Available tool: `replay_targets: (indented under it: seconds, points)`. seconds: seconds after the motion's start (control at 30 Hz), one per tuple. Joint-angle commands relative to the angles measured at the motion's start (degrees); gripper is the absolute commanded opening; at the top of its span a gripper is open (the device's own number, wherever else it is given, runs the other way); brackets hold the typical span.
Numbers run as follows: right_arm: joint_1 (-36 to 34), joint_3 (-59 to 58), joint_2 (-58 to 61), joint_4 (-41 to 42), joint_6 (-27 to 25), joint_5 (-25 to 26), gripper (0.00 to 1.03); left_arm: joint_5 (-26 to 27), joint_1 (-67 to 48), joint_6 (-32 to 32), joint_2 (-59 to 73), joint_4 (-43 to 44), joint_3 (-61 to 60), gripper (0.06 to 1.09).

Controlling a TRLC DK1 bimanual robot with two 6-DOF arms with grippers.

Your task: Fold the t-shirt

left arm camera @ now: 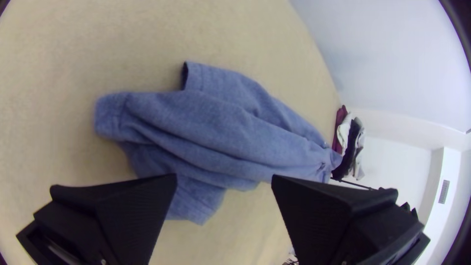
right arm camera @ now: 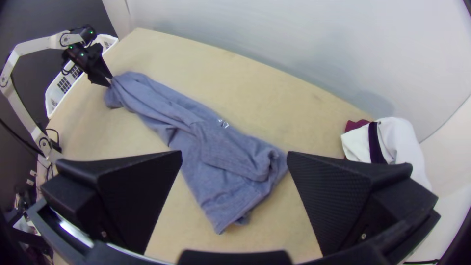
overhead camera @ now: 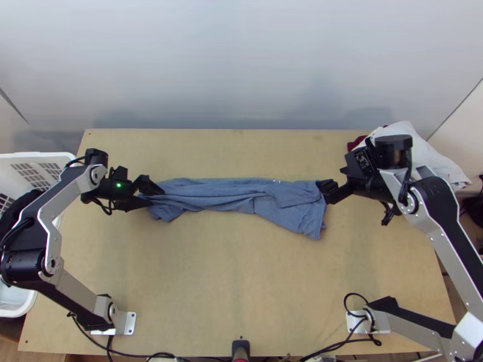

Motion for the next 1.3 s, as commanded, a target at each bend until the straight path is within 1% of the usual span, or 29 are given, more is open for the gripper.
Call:
replay_targets:
  seconds: [0.0, 0.07, 0.17, 0.3, 0.47, 0.53, 0.57, 0.6, 0.63, 0.67, 0.73, 0.8, 0.9, 1.0, 1.07, 1.13, 1.27]
  points:
    - [2.1, 0.6, -2.0, -1.7, 2.3, 0.0, 0.99, -2.0, -1.1, 1.3, 1.6, 3.1, -0.7, 0.99]
    - [2.9, 1.1, -2.3, -2.1, 3.2, 0.0, 0.99, -2.4, -0.9, 2.0, 2.3, 3.1, -0.7, 0.99]
    - [3.9, 2.0, -2.5, -2.7, 4.3, 0.0, 0.99, -5.1, -1.5, 3.6, 3.8, 3.1, -0.8, 0.99]
    - [4.8, 2.7, -2.5, -2.9, 5.8, 0.0, 0.99, -5.1, -3.4, 3.8, 6.9, 3.2, 0.6, 0.99]
    - [6.9, 2.5, -2.7, -3.2, 8.4, 0.0, 0.99, -4.9, -7.3, 1.3, 12.2, 2.3, 6.0, 0.99]
    - [7.4, 2.0, -3.0, -3.4, 9.6, 0.0, 0.99, -4.9, -9.0, -0.1, 12.4, 3.1, 7.6, 0.97]
    - [7.9, 1.7, -3.3, -3.4, 9.8, 0.0, 0.99, -4.9, -9.7, -0.4, 12.5, 3.2, 8.3, 0.91]
    - [7.9, 1.3, -3.7, -3.4, 10.0, 0.0, 0.99, -4.8, -10.5, -0.9, 12.5, 3.7, 8.9, 0.79]
    - [7.9, 0.8, -3.9, -3.4, 10.1, 0.0, 0.99, -4.1, -11.3, -1.6, 12.5, 4.5, 9.1, 0.51]
    - [7.9, 0.3, -4.1, -3.4, 10.2, 0.1, 0.99, -3.2, -12.2, -2.2, 12.5, 5.8, 9.5, 0.12]
    - [7.9, -0.7, -4.5, -3.4, 10.2, 0.3, 0.99, -2.0, -13.5, -3.7, 12.5, 4.2, 11.7, 0.1]
    - [7.9, -2.1, -5.0, -3.4, 10.4, 0.3, 0.99, -1.2, -14.2, -4.1, 10.0, 2.9, 13.2, 0.1]
    - [7.9, -4.1, -6.0, -3.3, 10.7, 0.4, 0.99, -1.2, -13.9, -6.7, 6.3, 1.7, 16.7, 0.09]
    - [7.9, -6.1, -7.2, -2.7, 11.1, 0.4, 0.99, -1.7, -13.1, -7.0, 5.3, -3.4, 23.1, 0.09]
    - [7.9, -7.3, -8.2, -2.4, 11.3, 0.4, 0.99, -2.2, -13.2, -6.4, 5.9, -7.1, 27.4, 0.09]
    - [7.9, -8.6, -9.2, -1.8, 11.9, 0.4, 0.99, -4.4, -14.8, -5.0, 7.0, -9.8, 30.8, 0.09]
    - [7.9, -11.1, -11.2, -0.7, 12.6, 0.4, 0.99, -6.7, -18.8, -4.2, 9.2, -13.5, 35.9, 0.09]
